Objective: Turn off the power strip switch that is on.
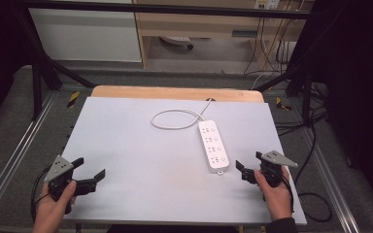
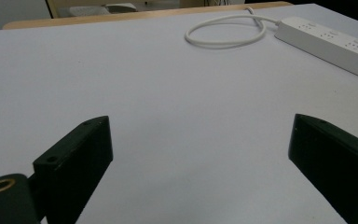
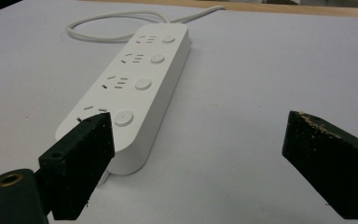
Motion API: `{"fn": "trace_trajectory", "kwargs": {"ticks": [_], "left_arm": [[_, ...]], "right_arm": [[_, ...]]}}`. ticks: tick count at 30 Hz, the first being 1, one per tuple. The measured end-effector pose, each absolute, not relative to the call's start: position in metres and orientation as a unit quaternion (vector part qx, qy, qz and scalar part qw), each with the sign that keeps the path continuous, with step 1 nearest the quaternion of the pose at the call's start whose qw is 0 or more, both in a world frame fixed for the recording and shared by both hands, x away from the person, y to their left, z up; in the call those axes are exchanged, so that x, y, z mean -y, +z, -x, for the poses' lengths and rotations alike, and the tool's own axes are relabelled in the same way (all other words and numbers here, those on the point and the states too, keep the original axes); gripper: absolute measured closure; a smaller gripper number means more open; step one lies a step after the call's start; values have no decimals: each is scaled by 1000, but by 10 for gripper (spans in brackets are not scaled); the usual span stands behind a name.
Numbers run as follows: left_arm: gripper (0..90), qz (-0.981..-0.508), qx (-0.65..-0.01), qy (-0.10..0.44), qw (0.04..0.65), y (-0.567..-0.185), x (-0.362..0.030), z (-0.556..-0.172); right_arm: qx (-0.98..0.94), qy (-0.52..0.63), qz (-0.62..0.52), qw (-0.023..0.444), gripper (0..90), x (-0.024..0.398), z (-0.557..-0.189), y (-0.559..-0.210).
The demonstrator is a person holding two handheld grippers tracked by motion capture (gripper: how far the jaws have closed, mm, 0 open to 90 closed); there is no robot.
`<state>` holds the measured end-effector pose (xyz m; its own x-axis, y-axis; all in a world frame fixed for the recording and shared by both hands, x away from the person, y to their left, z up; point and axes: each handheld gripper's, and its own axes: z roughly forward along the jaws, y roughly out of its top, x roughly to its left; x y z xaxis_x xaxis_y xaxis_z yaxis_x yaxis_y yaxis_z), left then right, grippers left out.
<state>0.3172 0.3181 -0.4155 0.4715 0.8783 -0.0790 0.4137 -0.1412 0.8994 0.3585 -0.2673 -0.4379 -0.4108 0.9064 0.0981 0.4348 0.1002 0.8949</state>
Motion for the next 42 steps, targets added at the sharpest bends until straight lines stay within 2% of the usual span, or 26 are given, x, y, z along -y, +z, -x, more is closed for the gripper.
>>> {"fn": "trace_trajectory", "kwargs": {"ticks": [22, 26, 42], "left_arm": [[69, -709, -455, 245, 481, -416, -314, -321], [65, -708, -457, 242, 481, -417, -313, -319], [67, -709, -465, 235, 476, -420, -313, -321]], "right_arm": [[-700, 463, -492, 231, 42, 266, -360, -436], [-696, 456, -508, 224, 58, 265, -362, -435], [-699, 466, -491, 230, 52, 261, -380, -403]]}}
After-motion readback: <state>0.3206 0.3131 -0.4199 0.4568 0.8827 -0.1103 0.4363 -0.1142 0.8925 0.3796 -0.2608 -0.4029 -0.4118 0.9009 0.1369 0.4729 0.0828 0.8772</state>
